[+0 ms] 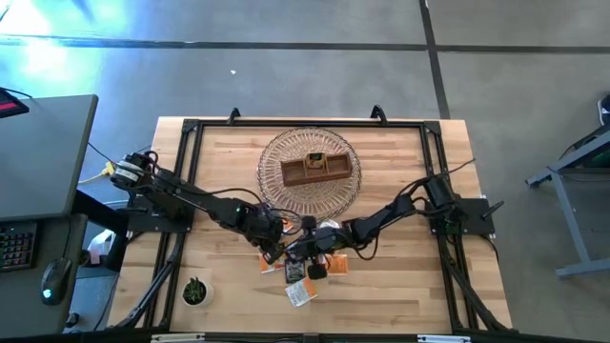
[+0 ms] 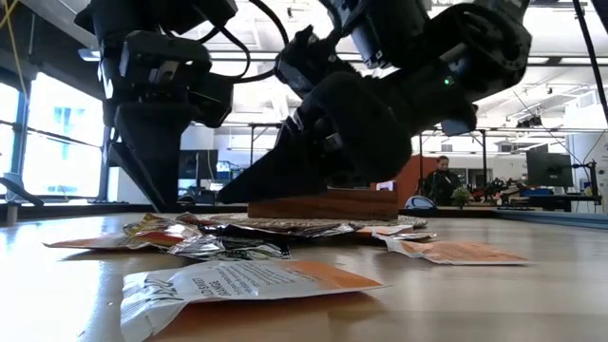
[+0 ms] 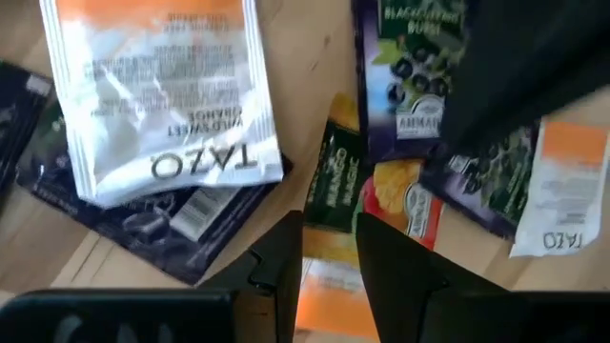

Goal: Pick & Place Tea
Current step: Put the orange tea bag into the middle section of the wooden organizer

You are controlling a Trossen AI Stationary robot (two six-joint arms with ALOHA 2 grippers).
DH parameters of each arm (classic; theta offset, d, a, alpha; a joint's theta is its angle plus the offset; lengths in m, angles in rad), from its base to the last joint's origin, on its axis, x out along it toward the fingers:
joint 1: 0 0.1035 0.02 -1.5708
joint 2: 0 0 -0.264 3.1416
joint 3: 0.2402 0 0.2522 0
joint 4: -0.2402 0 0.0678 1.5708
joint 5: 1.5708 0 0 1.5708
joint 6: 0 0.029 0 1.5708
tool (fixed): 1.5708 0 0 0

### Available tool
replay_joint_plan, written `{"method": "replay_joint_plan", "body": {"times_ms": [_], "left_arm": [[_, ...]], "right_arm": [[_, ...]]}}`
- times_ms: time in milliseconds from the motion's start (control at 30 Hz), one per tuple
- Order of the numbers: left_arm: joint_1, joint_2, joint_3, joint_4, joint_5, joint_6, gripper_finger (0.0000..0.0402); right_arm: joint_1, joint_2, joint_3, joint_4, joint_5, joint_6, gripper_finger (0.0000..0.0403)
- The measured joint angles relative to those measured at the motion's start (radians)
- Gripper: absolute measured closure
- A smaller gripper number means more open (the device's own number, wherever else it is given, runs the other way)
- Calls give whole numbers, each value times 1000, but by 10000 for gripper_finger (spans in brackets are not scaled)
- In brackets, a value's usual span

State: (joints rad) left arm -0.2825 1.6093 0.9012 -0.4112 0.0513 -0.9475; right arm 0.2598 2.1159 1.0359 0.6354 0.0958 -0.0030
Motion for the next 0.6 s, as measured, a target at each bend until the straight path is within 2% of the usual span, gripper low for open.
{"method": "replay_joint_plan", "body": {"times_ms": [300, 600], "left_arm": [[0, 0, 0, -2, -8, 0, 301], [0, 0, 0, -4, -16, 0, 301]], "right_arm": [[15, 0, -1, 36, -15, 3, 400], [27, 0, 0, 45, 20, 31, 401]]}}
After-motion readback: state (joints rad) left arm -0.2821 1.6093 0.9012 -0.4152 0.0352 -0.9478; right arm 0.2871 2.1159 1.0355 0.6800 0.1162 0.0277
